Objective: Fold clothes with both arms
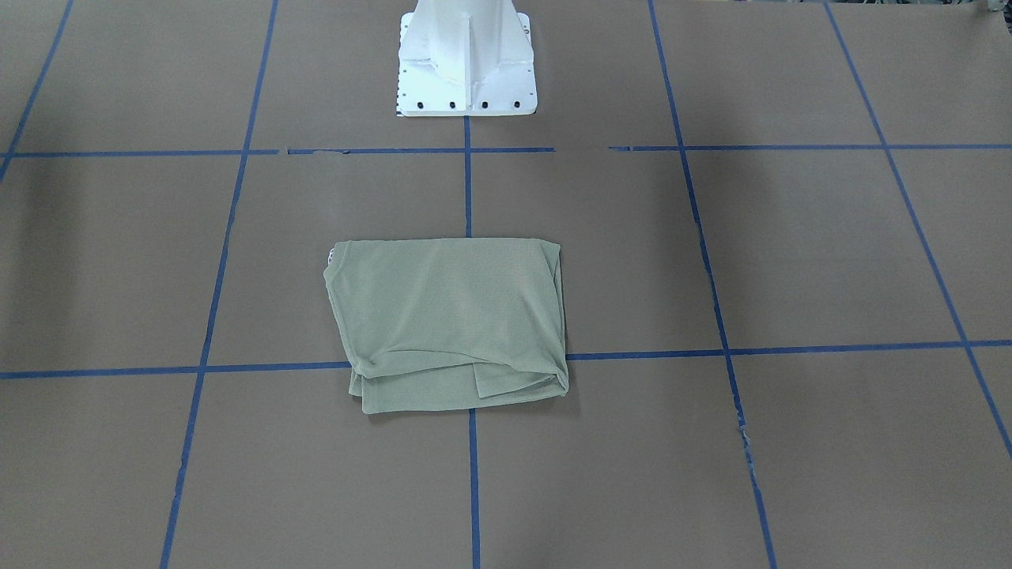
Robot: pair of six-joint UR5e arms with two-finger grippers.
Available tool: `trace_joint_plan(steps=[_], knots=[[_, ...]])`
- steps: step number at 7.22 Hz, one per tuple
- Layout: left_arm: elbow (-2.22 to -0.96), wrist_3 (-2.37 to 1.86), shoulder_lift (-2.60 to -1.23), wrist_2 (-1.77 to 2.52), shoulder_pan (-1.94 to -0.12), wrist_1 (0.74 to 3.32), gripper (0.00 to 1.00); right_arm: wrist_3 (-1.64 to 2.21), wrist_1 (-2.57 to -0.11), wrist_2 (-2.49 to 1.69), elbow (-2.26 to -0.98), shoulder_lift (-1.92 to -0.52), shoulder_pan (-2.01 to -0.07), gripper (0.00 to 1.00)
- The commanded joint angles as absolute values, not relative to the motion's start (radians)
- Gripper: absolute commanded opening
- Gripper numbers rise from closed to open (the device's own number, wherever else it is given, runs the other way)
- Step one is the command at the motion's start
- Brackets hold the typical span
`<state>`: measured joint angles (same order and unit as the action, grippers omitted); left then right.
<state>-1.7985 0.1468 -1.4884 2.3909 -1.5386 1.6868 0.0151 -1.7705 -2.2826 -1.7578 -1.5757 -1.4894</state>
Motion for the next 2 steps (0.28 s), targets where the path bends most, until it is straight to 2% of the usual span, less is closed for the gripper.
trace_joint_plan(steps=[1,2], knots=[[-1.796,0.147,-1.493,2.359,-1.539,1.686,1.00,0.003,-1.772,-2.284,-1.755,-1.583,-1.489,1.00],[-1.792,0.147,-1.490,2.359,-1.539,1.686,1.00,0.003,-1.772,-2.284,-1.744,-1.589,-1.489,1.00]])
